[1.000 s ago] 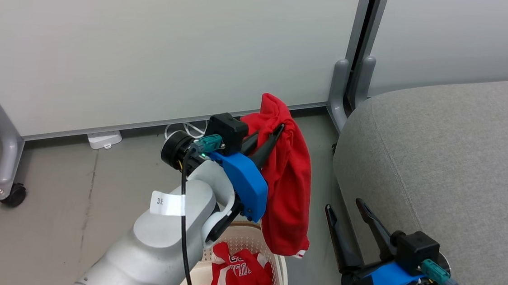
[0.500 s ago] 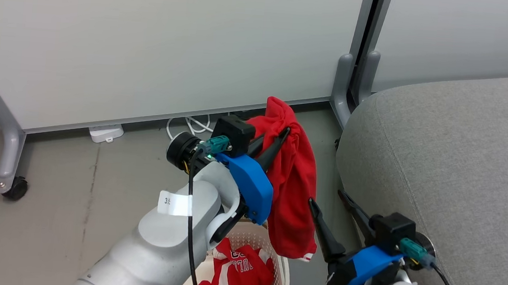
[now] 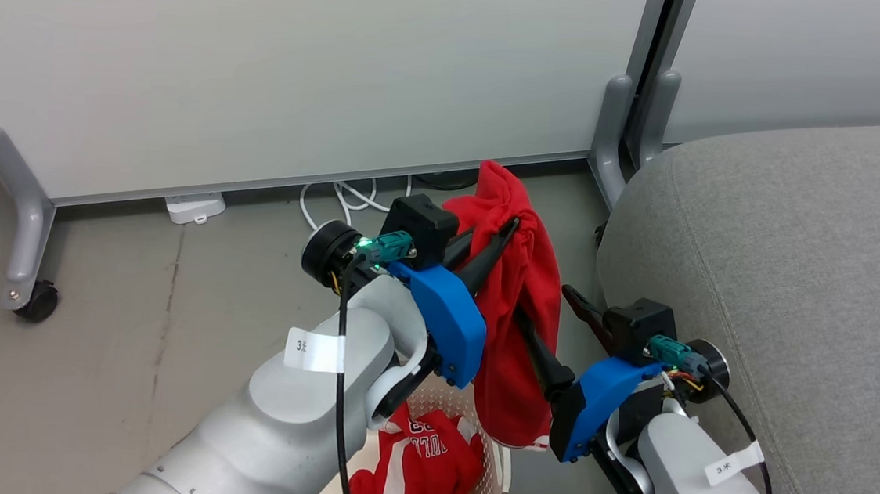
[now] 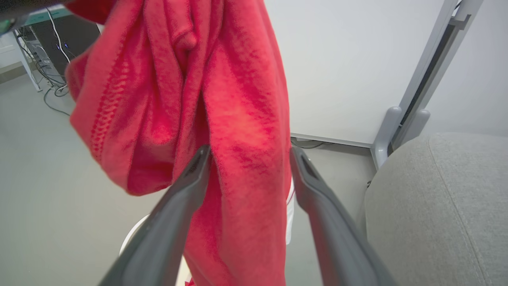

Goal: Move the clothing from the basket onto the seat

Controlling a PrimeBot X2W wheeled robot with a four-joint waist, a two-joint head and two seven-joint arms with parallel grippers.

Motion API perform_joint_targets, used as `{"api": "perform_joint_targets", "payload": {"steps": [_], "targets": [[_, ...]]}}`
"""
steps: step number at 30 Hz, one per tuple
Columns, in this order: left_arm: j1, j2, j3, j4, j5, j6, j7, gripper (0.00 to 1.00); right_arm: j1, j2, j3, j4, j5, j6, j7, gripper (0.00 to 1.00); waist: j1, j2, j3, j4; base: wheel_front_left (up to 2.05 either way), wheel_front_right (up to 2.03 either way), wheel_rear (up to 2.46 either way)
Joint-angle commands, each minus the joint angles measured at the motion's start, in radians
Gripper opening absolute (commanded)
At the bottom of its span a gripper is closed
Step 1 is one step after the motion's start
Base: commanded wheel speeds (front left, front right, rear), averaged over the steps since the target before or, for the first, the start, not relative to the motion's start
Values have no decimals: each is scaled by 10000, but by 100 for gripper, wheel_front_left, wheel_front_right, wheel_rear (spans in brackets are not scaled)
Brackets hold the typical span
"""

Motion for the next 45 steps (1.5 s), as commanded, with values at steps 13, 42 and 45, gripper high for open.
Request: {"api": "perform_joint_targets", "payload": {"steps": [13,42,45], "targets": [[-364,-2,-440,37,-360,56,-192,0,-1730,-23,1398,2097,1574,1,-527,100,-1,0,21,85,0,0,0],[-355,-1,-978,382,-881,167,-530,100,-2128,-23,2794,3002,3208,1,-1041,0,-1,0,-345,-138,0,0,0],[-351,-1,-1012,425,-899,159,-584,100,-2192,-23,2762,3006,3169,1,-1050,0,-1,0,-357,-130,0,0,0]]}}
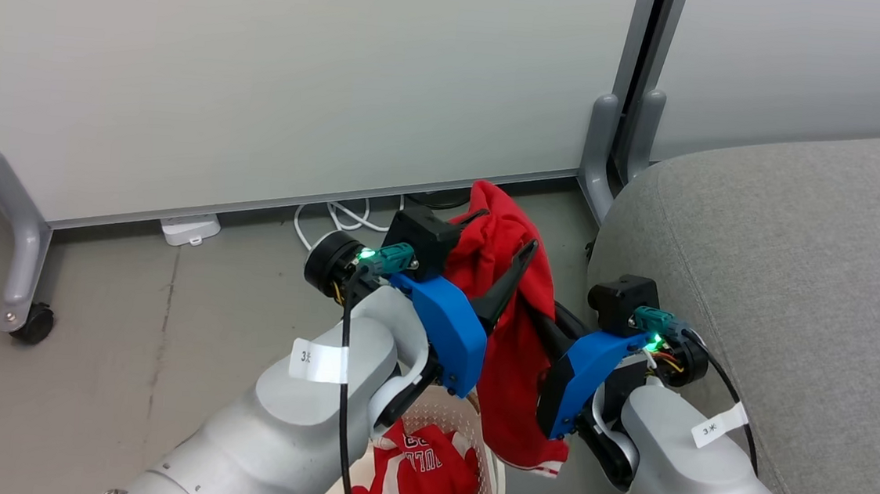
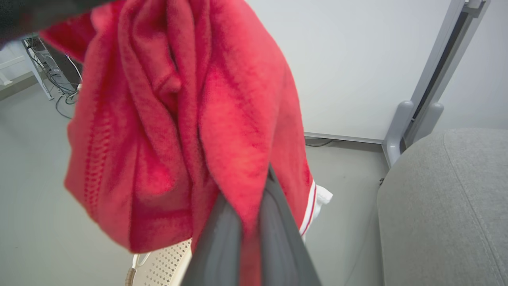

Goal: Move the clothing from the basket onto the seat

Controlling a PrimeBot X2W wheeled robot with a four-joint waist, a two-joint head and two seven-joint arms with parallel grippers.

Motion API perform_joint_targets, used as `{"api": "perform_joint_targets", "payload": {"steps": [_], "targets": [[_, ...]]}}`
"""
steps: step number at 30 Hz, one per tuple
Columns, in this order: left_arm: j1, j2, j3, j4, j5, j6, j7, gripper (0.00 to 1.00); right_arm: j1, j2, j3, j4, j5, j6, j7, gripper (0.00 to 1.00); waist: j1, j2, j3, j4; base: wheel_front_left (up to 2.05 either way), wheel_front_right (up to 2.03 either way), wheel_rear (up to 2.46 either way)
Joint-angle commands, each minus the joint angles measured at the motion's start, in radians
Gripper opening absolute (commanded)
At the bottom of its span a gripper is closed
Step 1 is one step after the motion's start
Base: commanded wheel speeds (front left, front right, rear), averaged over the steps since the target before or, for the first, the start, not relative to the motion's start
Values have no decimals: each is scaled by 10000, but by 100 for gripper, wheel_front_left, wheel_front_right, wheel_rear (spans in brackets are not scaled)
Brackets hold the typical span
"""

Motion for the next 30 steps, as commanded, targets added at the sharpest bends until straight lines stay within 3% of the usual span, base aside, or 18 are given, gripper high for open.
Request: {"api": "perform_joint_targets", "payload": {"steps": [1,18,23,30], "targets": [[-134,1,-5,23,-38,14,-39,100,-188,-21,-28,-11,-16,1,-74,0,0,0,-3,9,0,0,0],[295,102,-25,127,-8,86,-427,100,92,-21,-478,-306,-421,1,-71,0,0,0,25,66,0,0,0],[905,456,419,-285,153,296,-610,100,117,-21,-677,-391,-562,1,-69,0,0,0,59,67,0,0,0],[2545,1383,1997,-2165,1277,445,-618,100,222,-22,-906,-639,-767,1,-68,0,0,0,144,-8,0,0,0]]}}
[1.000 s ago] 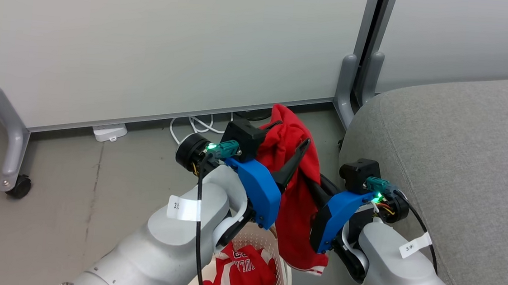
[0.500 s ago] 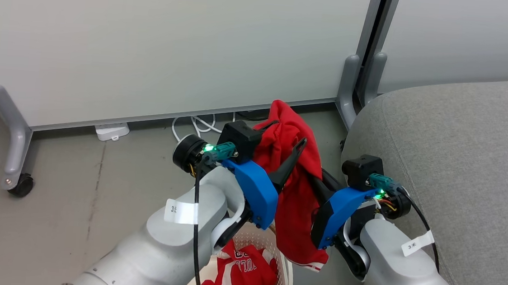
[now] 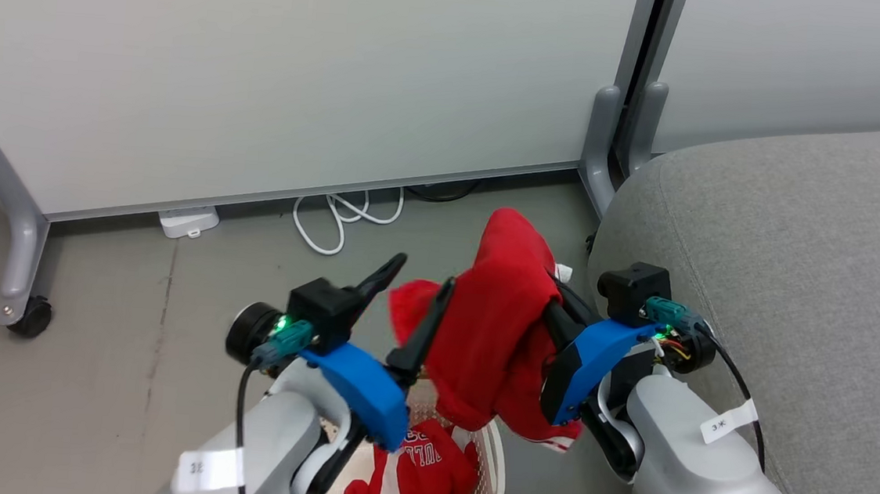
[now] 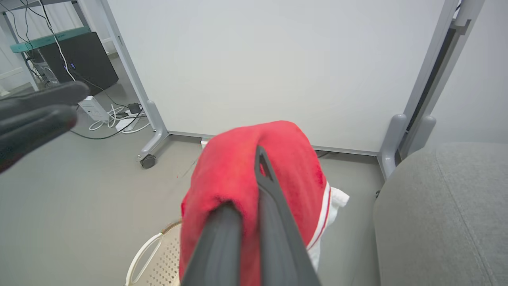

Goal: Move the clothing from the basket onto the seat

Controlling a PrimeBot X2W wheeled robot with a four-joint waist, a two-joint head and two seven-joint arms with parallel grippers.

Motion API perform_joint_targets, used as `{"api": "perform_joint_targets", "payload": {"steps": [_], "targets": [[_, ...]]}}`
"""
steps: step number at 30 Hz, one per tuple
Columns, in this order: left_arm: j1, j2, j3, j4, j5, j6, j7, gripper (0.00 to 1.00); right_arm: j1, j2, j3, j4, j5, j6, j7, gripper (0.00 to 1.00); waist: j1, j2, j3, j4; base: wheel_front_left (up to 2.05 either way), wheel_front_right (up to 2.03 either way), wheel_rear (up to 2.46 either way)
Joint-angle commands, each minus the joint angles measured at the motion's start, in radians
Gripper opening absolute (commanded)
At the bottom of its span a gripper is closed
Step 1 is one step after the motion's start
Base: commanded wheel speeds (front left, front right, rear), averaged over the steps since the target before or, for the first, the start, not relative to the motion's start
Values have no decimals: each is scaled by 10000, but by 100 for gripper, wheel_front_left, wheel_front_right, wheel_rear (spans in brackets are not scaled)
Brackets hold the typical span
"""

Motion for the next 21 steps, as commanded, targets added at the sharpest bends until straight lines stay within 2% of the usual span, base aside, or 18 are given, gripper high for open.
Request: {"api": "perform_joint_targets", "payload": {"steps": [1,8,13,21], "targets": [[248,125,253,-204,157,40,-46,100,122,-22,-24,-89,-30,1,-53,0,0,0,3,-24,0,0,0],[2208,517,2133,-1535,1312,45,-48,100,370,-22,-50,-343,-97,1,-53,0,0,0,-27,-150,0,0,0],[3370,427,3346,-2053,1958,-132,-49,100,459,-22,-123,-430,-138,1,-53,0,0,0,-50,-217,0,0,0],[4371,82,4659,-2349,2865,-573,-48,100,636,-22,-208,-562,-178,1,-54,0,0,0,-76,-266,0,0,0]]}}
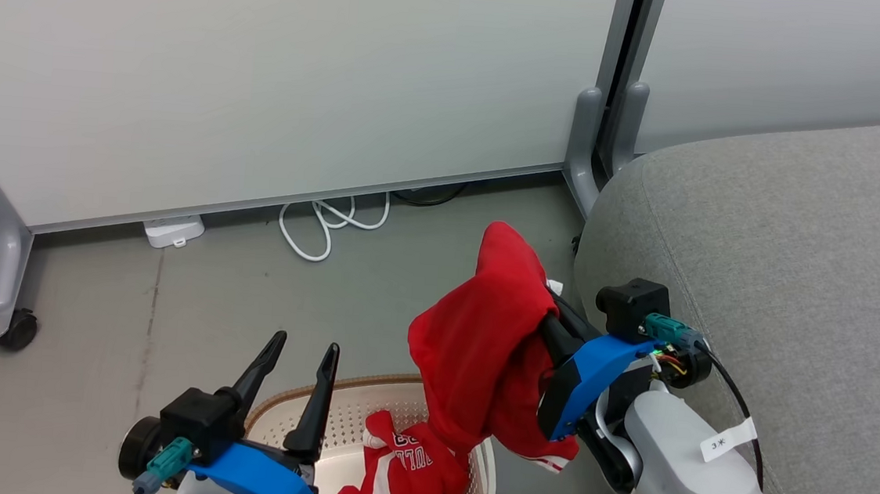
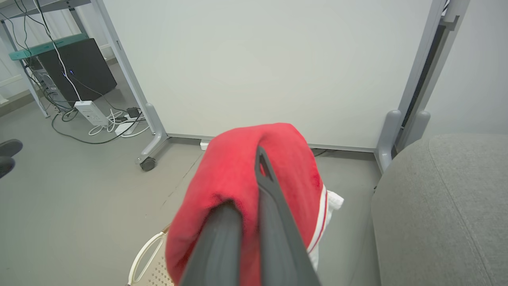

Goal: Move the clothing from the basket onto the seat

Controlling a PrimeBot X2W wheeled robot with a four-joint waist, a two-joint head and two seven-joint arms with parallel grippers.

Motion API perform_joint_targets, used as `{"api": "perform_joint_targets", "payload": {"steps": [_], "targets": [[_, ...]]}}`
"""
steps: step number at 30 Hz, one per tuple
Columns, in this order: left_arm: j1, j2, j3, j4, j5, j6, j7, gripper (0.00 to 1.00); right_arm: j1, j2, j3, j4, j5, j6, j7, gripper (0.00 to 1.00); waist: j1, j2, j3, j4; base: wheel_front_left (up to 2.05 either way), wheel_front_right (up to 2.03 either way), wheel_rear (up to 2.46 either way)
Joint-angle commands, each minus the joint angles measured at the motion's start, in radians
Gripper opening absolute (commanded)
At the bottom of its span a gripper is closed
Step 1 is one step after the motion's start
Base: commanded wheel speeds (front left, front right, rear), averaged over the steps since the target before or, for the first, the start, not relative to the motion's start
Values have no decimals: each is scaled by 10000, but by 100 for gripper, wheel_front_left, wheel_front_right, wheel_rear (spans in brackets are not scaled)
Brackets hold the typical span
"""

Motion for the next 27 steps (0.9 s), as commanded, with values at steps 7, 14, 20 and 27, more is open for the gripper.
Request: {"api": "perform_joint_targets", "payload": {"steps": [7,14,20,27], "targets": [[279,-331,611,-17,555,-287,-47,100,175,-22,-52,-85,-57,1,-54,0,0,0,-10,-52,0,0,0],[373,-504,797,-21,836,-395,-48,100,200,-22,-54,-211,135,1,-54,0,0,0,-14,-374,0,0,0],[403,-564,749,-15,913,-392,-47,100,211,-23,-15,-319,163,1,-54,0,0,0,48,-884,0,0,0],[285,-496,610,-137,847,-398,-47,100,242,-22,-13,-612,145,2,-52,0,0,0,205,-1836,0,0,0]]}}
